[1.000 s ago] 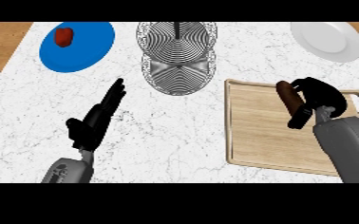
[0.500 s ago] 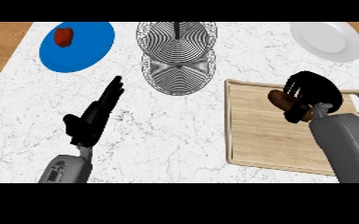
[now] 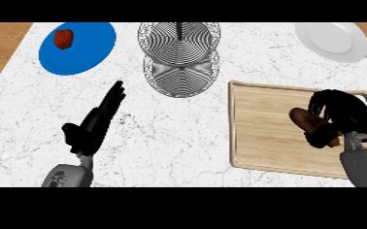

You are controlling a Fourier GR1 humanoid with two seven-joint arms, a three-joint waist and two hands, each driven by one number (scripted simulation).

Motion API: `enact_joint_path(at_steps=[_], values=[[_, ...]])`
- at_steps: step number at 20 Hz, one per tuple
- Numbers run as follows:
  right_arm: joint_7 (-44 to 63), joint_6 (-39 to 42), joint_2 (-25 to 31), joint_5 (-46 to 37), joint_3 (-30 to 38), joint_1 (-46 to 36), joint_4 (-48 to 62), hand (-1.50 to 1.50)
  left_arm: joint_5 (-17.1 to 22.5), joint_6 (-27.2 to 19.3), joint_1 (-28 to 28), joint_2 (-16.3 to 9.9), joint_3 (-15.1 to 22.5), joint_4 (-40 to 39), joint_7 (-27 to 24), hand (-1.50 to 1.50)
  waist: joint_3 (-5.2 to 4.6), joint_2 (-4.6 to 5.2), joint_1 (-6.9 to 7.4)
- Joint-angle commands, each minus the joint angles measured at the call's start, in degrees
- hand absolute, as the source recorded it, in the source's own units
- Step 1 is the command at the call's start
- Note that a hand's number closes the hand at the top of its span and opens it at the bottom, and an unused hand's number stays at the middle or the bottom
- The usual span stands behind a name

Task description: Pick the sweet potato from the tray and place it in the tiered basket

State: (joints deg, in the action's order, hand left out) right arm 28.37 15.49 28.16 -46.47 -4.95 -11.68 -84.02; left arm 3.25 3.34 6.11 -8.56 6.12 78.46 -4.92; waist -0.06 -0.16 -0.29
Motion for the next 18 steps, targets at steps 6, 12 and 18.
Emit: enact_joint_path(at_steps=[6, 12, 18], values=[[-3.1, -2.7, -3.4, 11.2, 9.7, 1.7, -14.2, 1.5, -0.2, 0.6, 0.0, -0.6, -1.0, 0.2, 0.8, 0.0, 0.07, -0.14, -0.67], [3.5, 0.0, -5.0, 16.7, 12.0, -5.2, -29.1, 1.5, -1.8, -0.6, -1.8, 1.0, 0.1, -0.3, -1.7, 0.0, -0.02, -0.22, -0.4], [20.0, 4.7, -8.5, 17.4, 8.0, -20.8, -29.9, 1.5, -1.7, 1.2, -1.2, 0.7, -1.1, -3.3, -3.7, 0.0, -0.01, 0.07, 0.47]])
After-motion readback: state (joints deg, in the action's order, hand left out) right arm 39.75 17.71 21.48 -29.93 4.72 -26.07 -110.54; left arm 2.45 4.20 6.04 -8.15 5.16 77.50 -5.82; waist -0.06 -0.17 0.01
